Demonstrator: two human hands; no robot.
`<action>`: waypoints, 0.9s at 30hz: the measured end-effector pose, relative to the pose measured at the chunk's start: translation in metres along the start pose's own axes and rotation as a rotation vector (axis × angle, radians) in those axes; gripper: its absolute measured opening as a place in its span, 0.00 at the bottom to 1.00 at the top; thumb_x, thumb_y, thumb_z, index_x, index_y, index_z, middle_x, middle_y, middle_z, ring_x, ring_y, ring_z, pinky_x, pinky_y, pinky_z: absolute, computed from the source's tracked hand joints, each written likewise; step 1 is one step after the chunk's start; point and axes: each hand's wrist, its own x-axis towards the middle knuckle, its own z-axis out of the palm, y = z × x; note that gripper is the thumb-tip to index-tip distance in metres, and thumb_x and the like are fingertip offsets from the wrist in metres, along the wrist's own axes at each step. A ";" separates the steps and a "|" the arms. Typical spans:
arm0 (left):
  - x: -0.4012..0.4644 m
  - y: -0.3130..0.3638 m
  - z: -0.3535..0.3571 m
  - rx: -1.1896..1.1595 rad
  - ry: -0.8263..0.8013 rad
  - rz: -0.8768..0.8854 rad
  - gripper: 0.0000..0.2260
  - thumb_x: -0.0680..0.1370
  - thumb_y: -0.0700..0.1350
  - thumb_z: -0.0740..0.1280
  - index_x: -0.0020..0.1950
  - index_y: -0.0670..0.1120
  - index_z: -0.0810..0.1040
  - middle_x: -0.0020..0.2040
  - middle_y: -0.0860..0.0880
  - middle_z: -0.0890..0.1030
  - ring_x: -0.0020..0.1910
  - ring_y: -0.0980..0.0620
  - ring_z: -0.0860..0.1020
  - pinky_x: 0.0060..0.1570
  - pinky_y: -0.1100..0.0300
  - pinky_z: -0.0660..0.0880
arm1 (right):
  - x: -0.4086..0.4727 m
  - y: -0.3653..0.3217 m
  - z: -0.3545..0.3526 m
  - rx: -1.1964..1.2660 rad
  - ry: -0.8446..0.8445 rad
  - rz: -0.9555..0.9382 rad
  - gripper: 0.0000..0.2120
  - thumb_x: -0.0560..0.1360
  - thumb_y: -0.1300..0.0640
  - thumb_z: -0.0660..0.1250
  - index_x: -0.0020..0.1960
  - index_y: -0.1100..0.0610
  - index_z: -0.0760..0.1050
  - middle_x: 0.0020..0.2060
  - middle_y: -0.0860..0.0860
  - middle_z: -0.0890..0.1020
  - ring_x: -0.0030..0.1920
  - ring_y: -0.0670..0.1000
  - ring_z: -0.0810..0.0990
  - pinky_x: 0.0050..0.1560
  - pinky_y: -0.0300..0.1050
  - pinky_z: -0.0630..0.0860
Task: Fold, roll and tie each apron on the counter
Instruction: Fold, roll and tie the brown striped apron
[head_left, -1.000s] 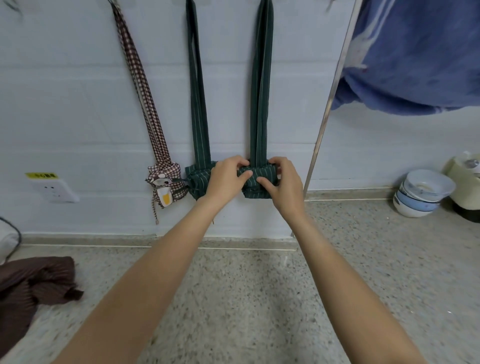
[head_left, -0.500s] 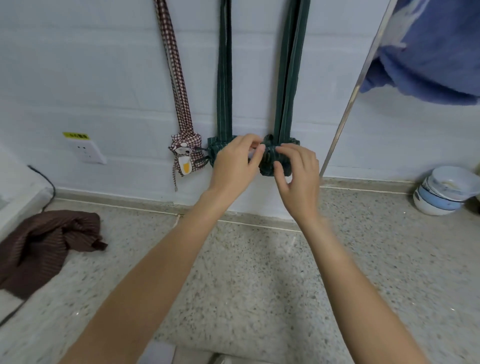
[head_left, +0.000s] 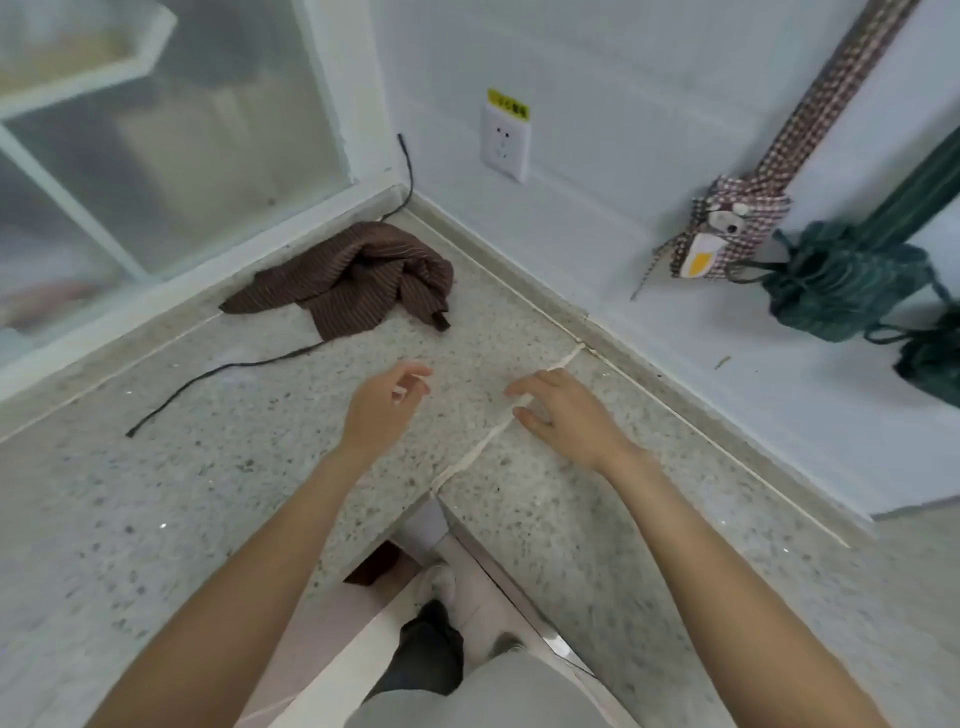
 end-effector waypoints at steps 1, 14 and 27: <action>0.006 -0.020 -0.013 0.056 -0.042 -0.062 0.08 0.79 0.41 0.63 0.55 0.50 0.77 0.47 0.52 0.81 0.49 0.54 0.78 0.50 0.61 0.73 | 0.018 -0.006 0.013 0.031 -0.040 -0.016 0.13 0.79 0.55 0.61 0.63 0.54 0.74 0.56 0.53 0.78 0.56 0.54 0.72 0.54 0.39 0.65; 0.185 -0.167 -0.146 0.297 -0.005 -0.176 0.26 0.75 0.54 0.68 0.70 0.50 0.65 0.64 0.48 0.72 0.61 0.50 0.73 0.56 0.56 0.71 | 0.310 -0.030 0.115 0.030 0.019 0.117 0.22 0.76 0.52 0.65 0.69 0.54 0.67 0.67 0.56 0.68 0.66 0.61 0.64 0.67 0.55 0.63; 0.335 -0.238 -0.106 0.531 -0.286 -0.073 0.54 0.64 0.63 0.74 0.75 0.60 0.38 0.77 0.45 0.40 0.75 0.40 0.43 0.70 0.34 0.48 | 0.431 0.028 0.163 0.002 -0.198 0.498 0.53 0.65 0.37 0.72 0.73 0.37 0.36 0.76 0.57 0.43 0.73 0.66 0.51 0.67 0.70 0.57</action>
